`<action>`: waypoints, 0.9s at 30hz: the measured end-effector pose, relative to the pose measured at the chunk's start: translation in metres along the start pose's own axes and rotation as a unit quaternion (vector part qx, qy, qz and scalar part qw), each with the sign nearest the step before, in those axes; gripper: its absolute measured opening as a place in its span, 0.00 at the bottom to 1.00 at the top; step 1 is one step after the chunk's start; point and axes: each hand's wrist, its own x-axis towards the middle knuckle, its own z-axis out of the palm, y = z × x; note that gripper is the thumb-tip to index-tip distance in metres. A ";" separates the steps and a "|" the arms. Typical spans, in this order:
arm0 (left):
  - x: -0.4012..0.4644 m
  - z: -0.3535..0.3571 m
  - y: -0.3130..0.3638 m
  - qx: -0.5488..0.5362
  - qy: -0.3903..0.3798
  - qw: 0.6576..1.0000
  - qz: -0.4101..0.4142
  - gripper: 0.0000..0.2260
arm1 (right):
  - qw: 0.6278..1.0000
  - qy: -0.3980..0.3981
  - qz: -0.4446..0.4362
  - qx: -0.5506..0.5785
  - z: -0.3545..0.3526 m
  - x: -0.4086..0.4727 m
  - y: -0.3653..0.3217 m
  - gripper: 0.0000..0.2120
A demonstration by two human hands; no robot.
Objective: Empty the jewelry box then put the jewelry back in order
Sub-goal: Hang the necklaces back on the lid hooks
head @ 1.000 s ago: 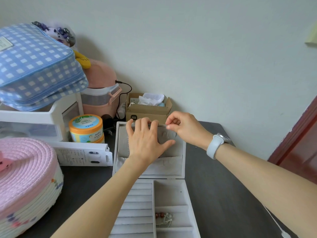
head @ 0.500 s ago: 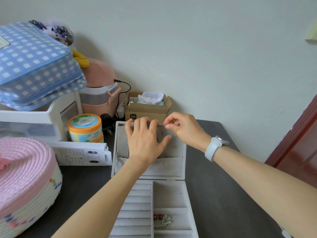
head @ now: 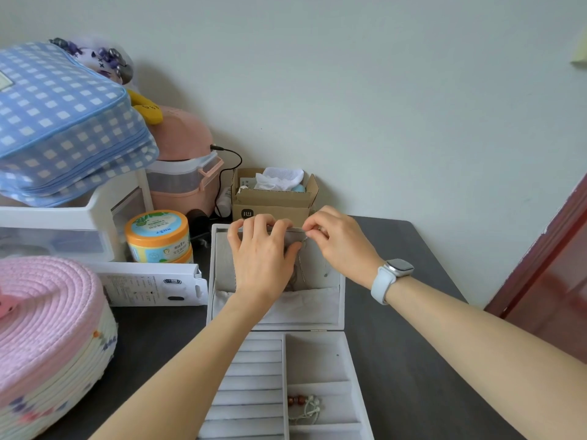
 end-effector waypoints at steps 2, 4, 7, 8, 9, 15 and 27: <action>0.000 0.000 0.000 -0.002 0.000 1.000 -0.001 0.14 | 0.999 0.006 -0.026 -0.035 0.002 -0.002 0.001 0.05; 0.001 0.000 0.001 -0.004 0.000 1.000 -0.004 0.13 | 0.996 0.022 -0.054 -0.067 0.005 -0.004 0.003 0.06; 0.000 0.001 0.000 -0.010 -0.003 1.000 -0.009 0.13 | 0.992 0.046 -0.070 -0.090 0.010 -0.007 0.004 0.10; 0.000 0.001 0.000 -0.011 -0.003 1.000 -0.010 0.13 | 0.992 0.053 -0.071 -0.094 0.012 -0.008 0.005 0.12; 0.000 0.001 -0.001 -0.011 -0.002 1.000 -0.011 0.13 | 0.990 0.062 -0.073 -0.101 0.013 -0.008 0.005 0.13; 0.000 0.000 -0.002 -0.014 0.001 1.000 -0.010 0.13 | 0.982 0.077 -0.070 -0.156 0.024 -0.022 0.009 0.12; -0.006 -0.008 -0.006 0.017 -0.020 0.999 0.040 0.18 | 0.989 0.047 -0.052 -0.131 0.035 -0.061 0.008 0.10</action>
